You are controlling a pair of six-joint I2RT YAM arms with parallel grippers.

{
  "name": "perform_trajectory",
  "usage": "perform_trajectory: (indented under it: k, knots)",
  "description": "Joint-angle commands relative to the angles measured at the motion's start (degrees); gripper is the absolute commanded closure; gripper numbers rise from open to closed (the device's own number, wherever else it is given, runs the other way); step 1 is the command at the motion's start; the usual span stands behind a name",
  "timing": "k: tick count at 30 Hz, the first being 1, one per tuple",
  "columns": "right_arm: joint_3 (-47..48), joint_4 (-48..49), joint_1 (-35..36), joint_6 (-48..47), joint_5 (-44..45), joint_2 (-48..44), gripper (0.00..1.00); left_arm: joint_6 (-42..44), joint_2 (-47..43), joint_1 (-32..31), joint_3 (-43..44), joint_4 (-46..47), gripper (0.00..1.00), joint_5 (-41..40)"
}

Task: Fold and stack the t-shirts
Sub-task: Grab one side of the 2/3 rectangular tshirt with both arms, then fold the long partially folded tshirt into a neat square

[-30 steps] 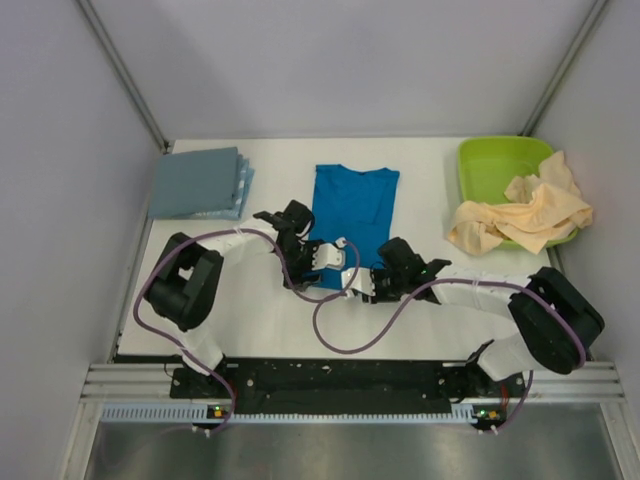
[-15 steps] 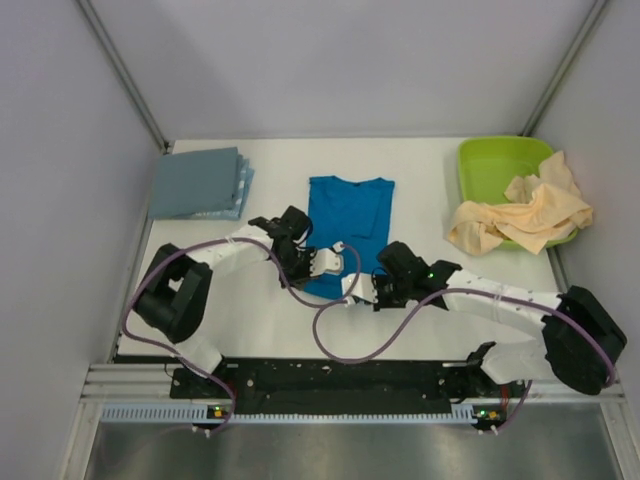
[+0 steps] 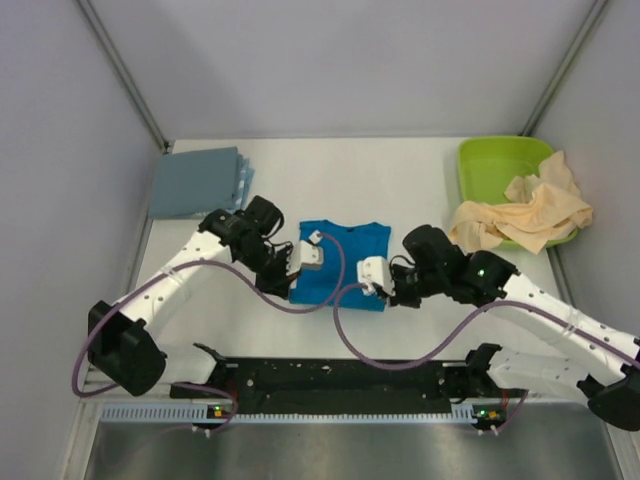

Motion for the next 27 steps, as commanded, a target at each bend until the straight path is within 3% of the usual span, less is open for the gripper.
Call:
perform_trajectory:
  k: [1,7,16,21,27]
  knots:
    - [2.32,0.23,-11.04,0.15,-1.53,1.84,1.00,-9.39,1.83,5.63,8.48,0.83,1.00,-5.93]
    - [4.86,13.42,-22.40,-0.65,-0.67,13.26,1.00,-13.36,14.73,9.59,18.15,7.25,1.00,-8.66]
    - [15.32,15.88,-30.32,-0.21,2.67,33.92,1.00,-17.15,39.08,13.20,44.60,8.32,1.00,-12.53]
    - [19.28,15.89,-31.55,-0.48,4.78,41.13,1.00,-16.97,46.12,13.11,50.77,7.87,1.00,-12.71]
    - [20.78,14.93,-32.34,2.33,6.54,41.93,1.00,-17.58,51.40,13.20,54.20,9.01,1.00,-13.85]
